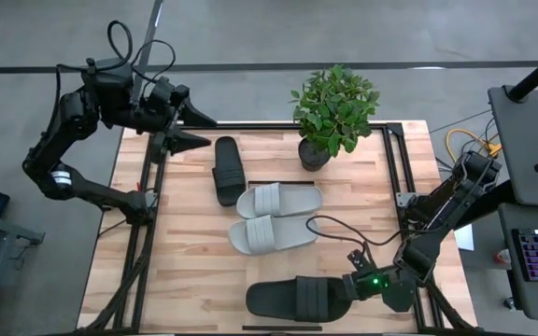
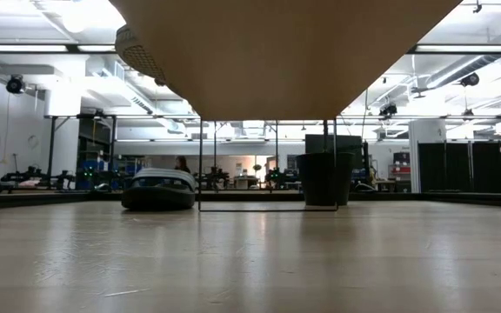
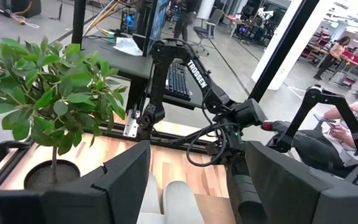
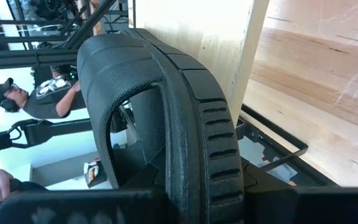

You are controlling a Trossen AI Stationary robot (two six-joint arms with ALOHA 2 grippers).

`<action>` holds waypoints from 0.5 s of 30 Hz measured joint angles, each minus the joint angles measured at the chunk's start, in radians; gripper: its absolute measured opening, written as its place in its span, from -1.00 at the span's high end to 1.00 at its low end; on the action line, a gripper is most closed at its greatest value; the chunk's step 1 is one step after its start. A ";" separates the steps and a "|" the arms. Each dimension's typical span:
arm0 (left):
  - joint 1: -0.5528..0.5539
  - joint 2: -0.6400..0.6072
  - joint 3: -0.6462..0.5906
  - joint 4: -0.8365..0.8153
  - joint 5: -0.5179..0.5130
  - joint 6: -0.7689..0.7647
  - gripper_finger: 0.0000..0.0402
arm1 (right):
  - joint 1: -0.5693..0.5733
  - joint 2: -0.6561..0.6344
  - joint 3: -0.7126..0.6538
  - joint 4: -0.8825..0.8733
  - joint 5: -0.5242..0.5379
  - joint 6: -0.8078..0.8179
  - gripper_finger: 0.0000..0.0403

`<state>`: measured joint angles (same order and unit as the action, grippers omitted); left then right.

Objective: Pick and place slides into the shelf
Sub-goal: Put the left black slipper on the shelf

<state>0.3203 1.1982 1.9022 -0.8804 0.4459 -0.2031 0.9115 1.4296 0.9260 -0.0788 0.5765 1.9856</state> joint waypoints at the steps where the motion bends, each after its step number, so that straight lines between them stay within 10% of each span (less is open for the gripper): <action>1: 0.000 0.003 0.000 0.003 0.007 0.000 -0.24 | 0.000 0.000 0.000 0.000 -0.001 -0.002 0.73; 15: 0.000 -0.007 0.000 0.017 0.027 0.000 -0.24 | -0.017 0.037 0.000 0.021 -0.063 -0.014 0.73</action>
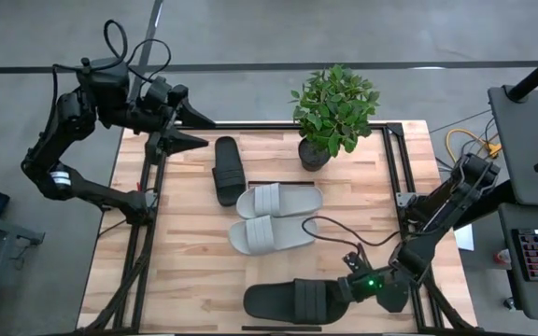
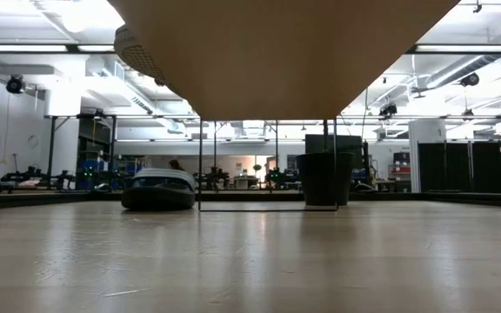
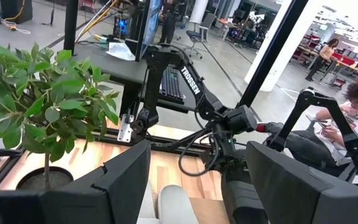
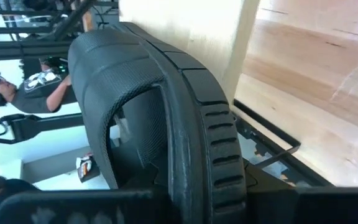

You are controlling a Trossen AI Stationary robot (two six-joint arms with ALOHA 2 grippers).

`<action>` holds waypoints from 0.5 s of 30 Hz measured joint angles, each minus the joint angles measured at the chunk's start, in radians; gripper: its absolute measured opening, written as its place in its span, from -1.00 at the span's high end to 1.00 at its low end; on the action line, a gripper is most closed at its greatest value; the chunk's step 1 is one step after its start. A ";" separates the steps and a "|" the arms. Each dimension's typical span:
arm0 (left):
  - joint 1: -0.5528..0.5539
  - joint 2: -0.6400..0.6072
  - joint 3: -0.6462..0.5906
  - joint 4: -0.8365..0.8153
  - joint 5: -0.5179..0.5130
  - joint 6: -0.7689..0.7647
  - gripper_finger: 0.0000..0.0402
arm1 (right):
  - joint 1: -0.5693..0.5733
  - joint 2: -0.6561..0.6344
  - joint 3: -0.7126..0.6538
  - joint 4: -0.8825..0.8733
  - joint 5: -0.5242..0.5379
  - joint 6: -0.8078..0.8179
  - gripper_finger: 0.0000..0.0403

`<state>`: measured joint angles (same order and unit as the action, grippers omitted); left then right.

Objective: Pick and place slides into the shelf
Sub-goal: Put the left black slipper on the shelf

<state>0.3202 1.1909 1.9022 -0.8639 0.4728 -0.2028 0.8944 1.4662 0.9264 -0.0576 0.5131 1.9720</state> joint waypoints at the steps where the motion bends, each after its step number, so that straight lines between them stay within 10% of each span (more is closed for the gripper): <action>1: 0.000 0.000 0.000 0.000 0.000 0.000 -0.24 | -0.002 0.009 0.000 0.009 -0.004 -0.001 0.73; 15: 0.000 0.000 0.000 0.001 -0.001 0.000 -0.24 | -0.026 0.029 0.000 0.053 0.013 -0.038 0.73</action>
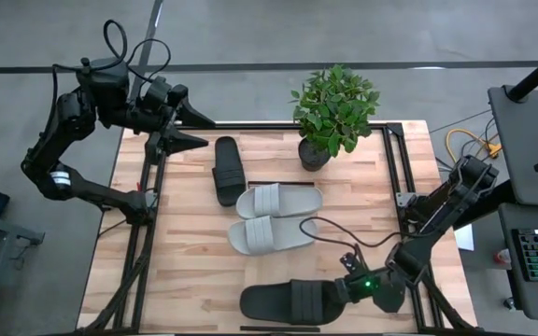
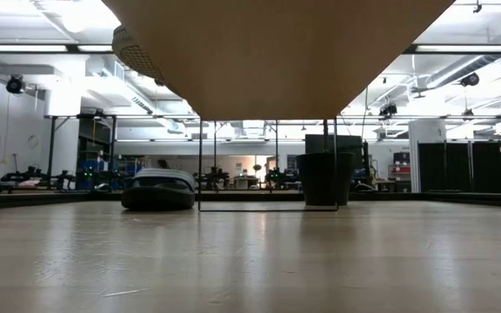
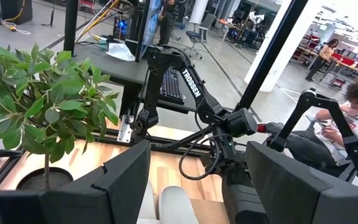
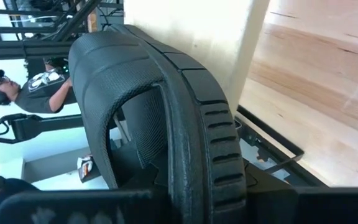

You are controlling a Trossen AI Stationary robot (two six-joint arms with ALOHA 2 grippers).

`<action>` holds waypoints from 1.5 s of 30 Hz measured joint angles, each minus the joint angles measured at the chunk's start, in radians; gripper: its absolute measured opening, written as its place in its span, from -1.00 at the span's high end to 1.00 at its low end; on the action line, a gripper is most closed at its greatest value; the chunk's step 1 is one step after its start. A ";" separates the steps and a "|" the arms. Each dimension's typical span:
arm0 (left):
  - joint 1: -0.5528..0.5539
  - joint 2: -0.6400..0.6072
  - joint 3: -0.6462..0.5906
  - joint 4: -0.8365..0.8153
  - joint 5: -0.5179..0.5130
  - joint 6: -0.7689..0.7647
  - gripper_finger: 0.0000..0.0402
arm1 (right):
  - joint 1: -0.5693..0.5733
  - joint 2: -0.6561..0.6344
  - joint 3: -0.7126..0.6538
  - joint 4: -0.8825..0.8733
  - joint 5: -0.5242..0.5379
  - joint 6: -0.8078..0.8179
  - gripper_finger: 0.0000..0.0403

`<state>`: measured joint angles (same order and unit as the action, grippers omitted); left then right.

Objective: Pick and place slides into the shelf
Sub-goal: Put the left black slipper on the shelf

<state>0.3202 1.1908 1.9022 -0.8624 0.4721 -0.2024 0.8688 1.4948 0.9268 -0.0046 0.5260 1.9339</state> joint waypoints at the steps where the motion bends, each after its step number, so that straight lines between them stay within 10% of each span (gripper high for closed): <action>1: 0.000 0.000 0.000 0.001 0.000 0.000 -0.24 | -0.003 0.000 0.000 0.010 -0.001 -0.012 0.73; 45: 0.000 0.000 0.000 0.000 0.000 0.000 -0.24 | -0.010 0.050 0.001 0.043 -0.076 0.026 0.73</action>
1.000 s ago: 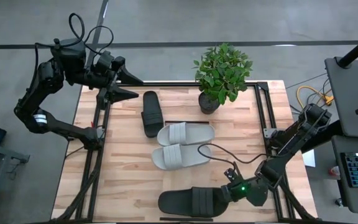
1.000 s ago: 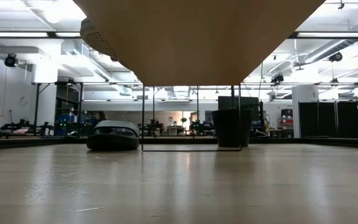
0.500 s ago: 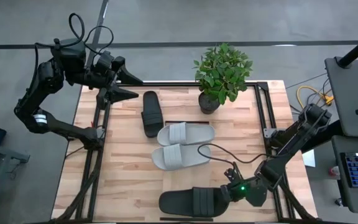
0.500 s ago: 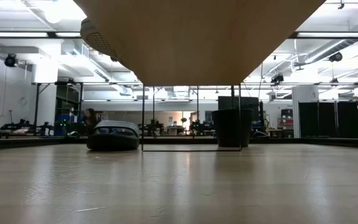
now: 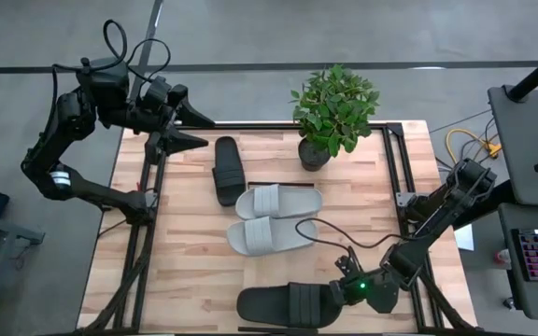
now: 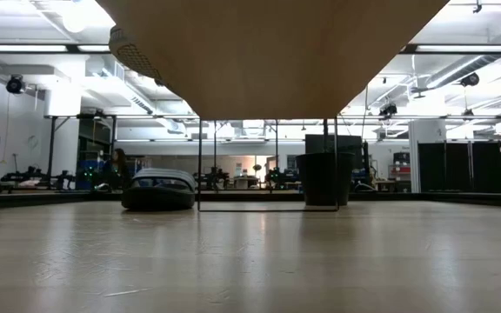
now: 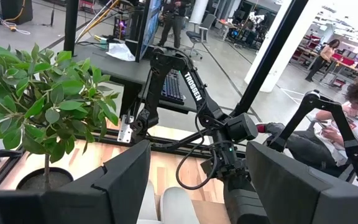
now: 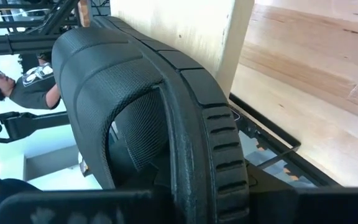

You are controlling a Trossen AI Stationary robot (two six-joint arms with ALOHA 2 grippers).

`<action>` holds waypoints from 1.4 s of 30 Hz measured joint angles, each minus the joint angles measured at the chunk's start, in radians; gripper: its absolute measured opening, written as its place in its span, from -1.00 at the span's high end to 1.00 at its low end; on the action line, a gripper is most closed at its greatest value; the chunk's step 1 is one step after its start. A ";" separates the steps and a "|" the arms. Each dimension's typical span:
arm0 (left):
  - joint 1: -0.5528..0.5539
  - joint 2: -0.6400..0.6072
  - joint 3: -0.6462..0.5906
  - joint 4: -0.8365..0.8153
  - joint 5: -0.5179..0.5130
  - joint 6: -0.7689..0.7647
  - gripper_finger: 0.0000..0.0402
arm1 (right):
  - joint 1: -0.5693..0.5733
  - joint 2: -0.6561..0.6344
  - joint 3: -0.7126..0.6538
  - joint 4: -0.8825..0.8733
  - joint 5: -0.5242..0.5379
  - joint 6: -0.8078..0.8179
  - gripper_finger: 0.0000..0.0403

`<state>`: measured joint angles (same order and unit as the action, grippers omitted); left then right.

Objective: Pick and place slides into the shelf
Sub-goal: Put the left black slipper on the shelf, then put the black slipper on the shelf

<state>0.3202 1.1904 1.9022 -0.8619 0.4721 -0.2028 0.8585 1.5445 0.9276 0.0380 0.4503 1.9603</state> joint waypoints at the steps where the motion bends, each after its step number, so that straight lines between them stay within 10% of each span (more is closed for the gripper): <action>1: 0.000 0.000 0.000 0.000 0.000 0.000 -0.24 | 0.000 0.000 0.000 -0.001 0.000 -0.002 0.72; 19: 0.000 0.000 0.000 0.000 0.000 0.000 -0.24 | -0.002 0.003 -0.002 -0.027 0.014 -0.007 0.01; 42: 0.000 0.000 0.000 -0.003 0.002 0.000 -0.24 | 0.009 -0.039 -0.002 -0.098 0.014 0.011 -0.26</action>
<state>0.3202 1.1904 1.9022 -0.8653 0.4740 -0.2024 0.8678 1.5058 0.9257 -0.0600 0.4644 1.9713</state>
